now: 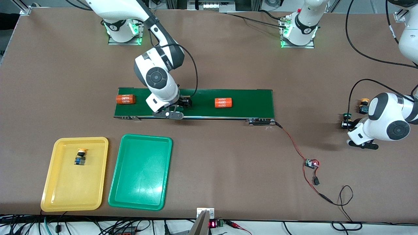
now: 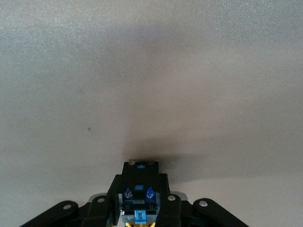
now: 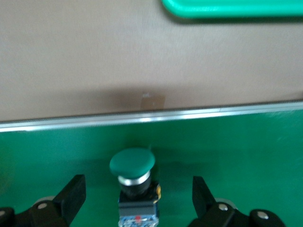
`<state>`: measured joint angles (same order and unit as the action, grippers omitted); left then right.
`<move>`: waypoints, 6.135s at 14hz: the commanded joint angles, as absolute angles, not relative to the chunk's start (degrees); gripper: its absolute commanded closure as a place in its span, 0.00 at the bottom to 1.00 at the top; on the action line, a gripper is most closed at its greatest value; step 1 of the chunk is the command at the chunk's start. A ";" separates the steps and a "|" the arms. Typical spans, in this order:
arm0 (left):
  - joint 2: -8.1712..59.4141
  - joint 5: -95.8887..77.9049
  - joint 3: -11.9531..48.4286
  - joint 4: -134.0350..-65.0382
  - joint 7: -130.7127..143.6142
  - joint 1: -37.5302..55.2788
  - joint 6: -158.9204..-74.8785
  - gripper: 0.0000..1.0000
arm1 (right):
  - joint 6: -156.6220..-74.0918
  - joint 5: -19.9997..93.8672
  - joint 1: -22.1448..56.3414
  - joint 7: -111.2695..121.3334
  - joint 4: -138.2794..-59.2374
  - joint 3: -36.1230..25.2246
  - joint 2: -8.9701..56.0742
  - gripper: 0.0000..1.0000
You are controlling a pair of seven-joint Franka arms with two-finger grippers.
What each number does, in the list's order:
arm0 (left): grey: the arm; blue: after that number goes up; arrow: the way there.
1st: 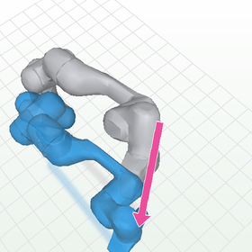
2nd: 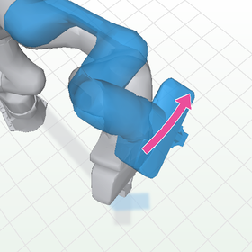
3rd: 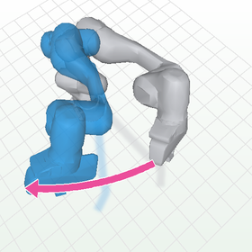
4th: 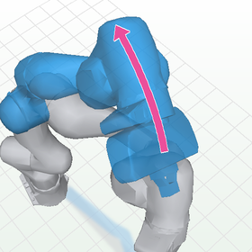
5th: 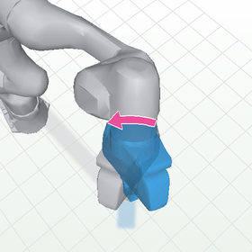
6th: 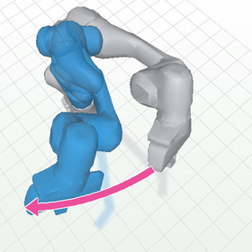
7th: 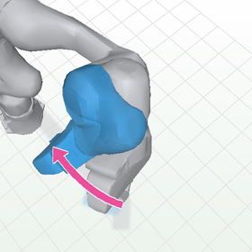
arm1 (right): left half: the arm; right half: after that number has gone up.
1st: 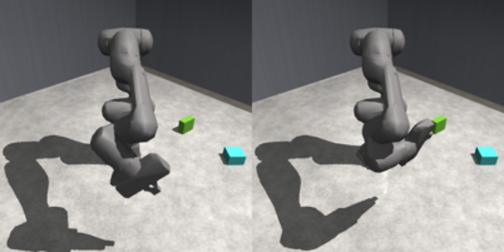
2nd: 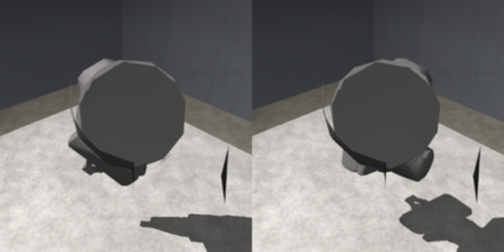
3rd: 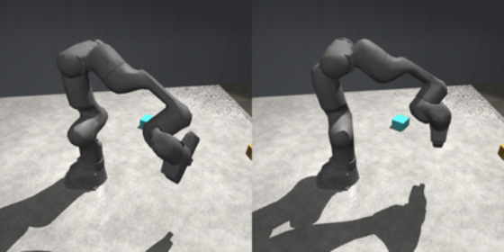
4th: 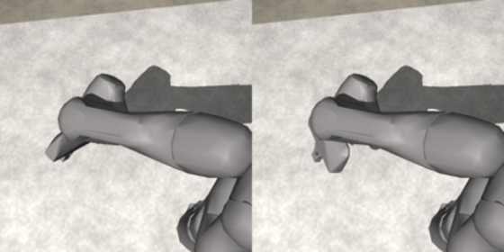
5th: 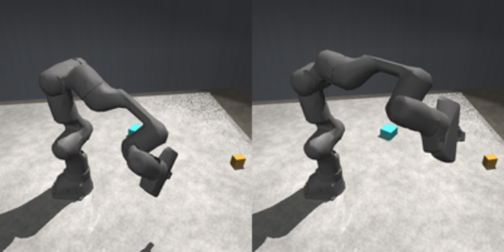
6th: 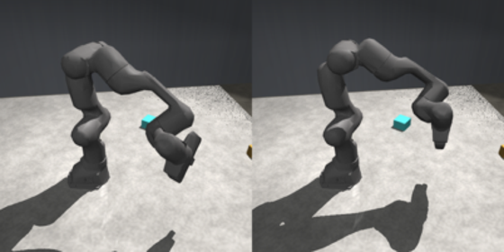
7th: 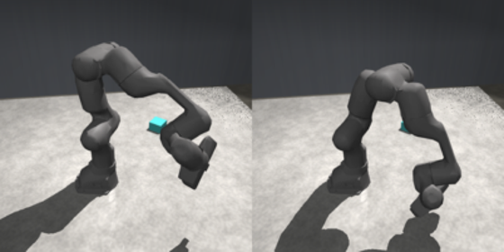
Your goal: Sort buttons by color to trays
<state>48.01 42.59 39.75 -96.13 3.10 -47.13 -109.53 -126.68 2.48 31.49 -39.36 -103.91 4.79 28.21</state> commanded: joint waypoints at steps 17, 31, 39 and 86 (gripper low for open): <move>46.14 34.48 54.75 -78.14 9.48 -37.10 -83.94 0.81 | -131.23 2.46 29.18 -38.42 -110.32 1.50 18.90 1.00; 46.93 17.67 52.74 -84.27 32.24 -13.81 -97.80 0.80 | -122.69 -0.08 17.84 -18.03 -76.31 -1.41 37.51 1.00; 46.59 17.84 50.97 -91.24 35.68 -13.44 -104.33 0.00 | -133.93 -0.35 17.05 -13.45 -67.41 -4.31 50.97 1.00; 39.46 39.55 38.58 -109.34 -15.56 -63.28 -115.93 0.15 | -130.25 -0.26 27.60 -36.03 -107.40 4.75 21.45 0.00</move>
<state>40.08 38.23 38.45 -108.36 -14.96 -62.91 -115.00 -129.33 0.23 27.73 -35.08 -103.43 4.37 25.08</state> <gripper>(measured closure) 0.097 0.000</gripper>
